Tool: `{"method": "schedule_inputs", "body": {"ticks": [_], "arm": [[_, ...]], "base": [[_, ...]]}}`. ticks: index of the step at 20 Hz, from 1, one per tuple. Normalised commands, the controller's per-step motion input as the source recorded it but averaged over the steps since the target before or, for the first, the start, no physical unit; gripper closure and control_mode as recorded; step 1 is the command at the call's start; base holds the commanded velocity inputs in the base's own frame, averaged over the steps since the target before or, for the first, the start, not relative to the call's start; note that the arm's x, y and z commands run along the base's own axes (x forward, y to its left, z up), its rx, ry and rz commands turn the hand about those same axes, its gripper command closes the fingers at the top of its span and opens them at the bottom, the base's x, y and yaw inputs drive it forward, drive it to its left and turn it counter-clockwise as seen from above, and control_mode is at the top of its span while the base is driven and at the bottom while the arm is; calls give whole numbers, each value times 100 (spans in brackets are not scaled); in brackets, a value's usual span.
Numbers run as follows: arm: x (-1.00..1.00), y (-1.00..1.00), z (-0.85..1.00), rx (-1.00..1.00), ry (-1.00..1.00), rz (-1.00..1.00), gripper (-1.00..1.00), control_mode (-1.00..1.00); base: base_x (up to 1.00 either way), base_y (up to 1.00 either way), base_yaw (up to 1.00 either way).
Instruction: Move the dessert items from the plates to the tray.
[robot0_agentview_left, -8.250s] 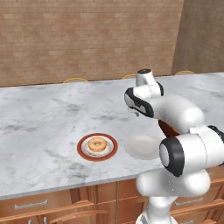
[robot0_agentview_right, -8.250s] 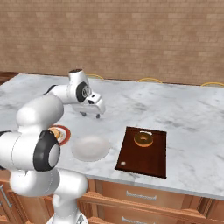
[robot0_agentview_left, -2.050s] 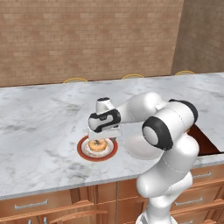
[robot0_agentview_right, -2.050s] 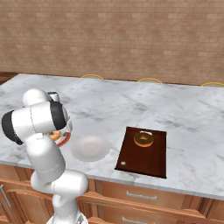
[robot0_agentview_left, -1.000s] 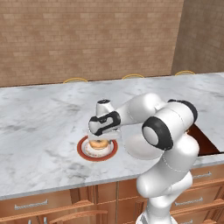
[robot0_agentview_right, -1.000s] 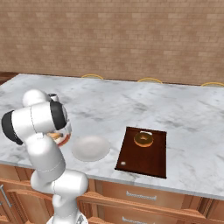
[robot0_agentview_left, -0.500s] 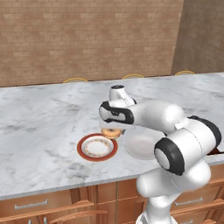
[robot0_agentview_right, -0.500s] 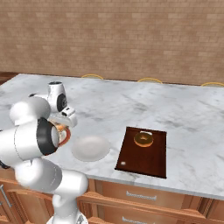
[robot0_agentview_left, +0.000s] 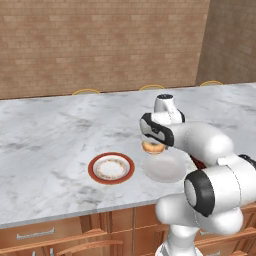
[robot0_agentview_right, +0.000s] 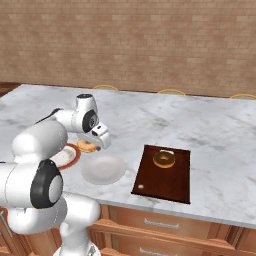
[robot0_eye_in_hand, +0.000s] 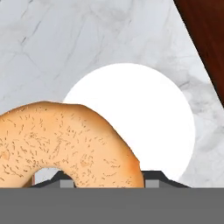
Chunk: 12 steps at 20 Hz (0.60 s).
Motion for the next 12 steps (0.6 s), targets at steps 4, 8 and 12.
{"method": "schedule_inputs", "body": {"ticks": [4, 8, 12], "arm": [[0, -100, 11, 0, 0, -3, 100, -100], [3, -100, 3, 0, 3, -3, 100, -100], [17, -100, -14, 0, 5, 0, 100, -100]], "base": [[0, 0, 0], [0, 0, 0], [0, 0, 0]]}}
